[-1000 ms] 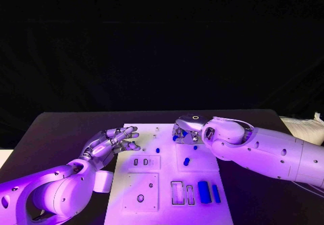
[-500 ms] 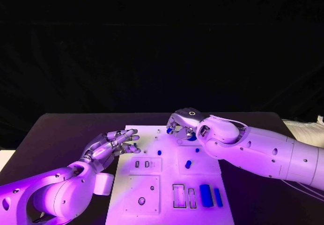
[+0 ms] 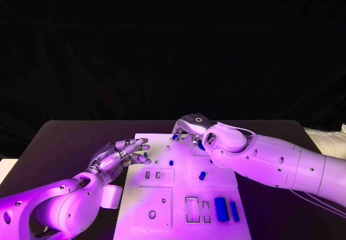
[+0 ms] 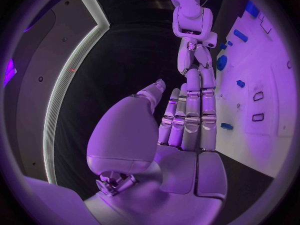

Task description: Assemble the parts on the task board

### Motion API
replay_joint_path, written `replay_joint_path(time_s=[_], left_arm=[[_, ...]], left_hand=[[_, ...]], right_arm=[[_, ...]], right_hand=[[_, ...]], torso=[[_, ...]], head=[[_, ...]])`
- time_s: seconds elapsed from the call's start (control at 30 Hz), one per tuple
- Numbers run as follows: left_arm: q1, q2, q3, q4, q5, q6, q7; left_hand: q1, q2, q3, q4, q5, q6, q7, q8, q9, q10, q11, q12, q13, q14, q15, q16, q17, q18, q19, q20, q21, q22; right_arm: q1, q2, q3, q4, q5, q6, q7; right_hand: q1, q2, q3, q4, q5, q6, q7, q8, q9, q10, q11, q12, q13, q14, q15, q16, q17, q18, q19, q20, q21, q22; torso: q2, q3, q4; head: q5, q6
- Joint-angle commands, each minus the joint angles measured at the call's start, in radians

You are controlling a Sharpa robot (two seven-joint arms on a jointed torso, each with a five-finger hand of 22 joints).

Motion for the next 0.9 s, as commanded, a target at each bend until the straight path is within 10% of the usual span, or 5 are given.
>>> replay_joint_path(time_s=[0.03,0.9], left_arm=[[0.002,-0.002,0.001,0.005,0.001,0.023,0.004],[0.003,-0.001,0.001,0.009,0.001,0.026,0.001]], left_hand=[[-0.006,0.005,0.003,-0.006,-0.006,-0.004,0.005,-0.003,-0.001,-0.006,0.001,-0.003,0.001,-0.005,0.002,0.005,0.001,0.009,-0.003,0.004,0.005,0.001],[-0.006,0.005,0.003,-0.006,-0.006,-0.004,0.005,-0.003,-0.001,-0.006,0.001,-0.003,0.001,-0.005,0.002,0.005,0.001,0.009,-0.003,0.004,0.005,0.001]], right_arm=[[0.001,0.01,0.0,-0.013,-0.019,-0.006,-0.004],[0.001,0.076,-0.003,-0.077,-0.023,0.038,0.001]], right_hand=[[0.001,-0.002,0.002,0.006,0.004,0.017,-0.013,0.006,0.024,0.006,0.002,-0.004,-0.001,0.039,-0.005,0.007,0.001,-0.018,0.043,-0.008,0.005,0.135],[-0.001,-0.011,0.001,0.013,0.003,0.015,-0.011,0.003,0.025,0.005,0.003,-0.005,-0.002,0.038,-0.004,0.009,0.004,-0.018,0.043,-0.007,0.006,0.136]], torso=[[0.002,0.0003,-0.0003],[0.005,-0.0016,0.0002]], head=[[0.003,-0.004],[0.005,-0.014]])
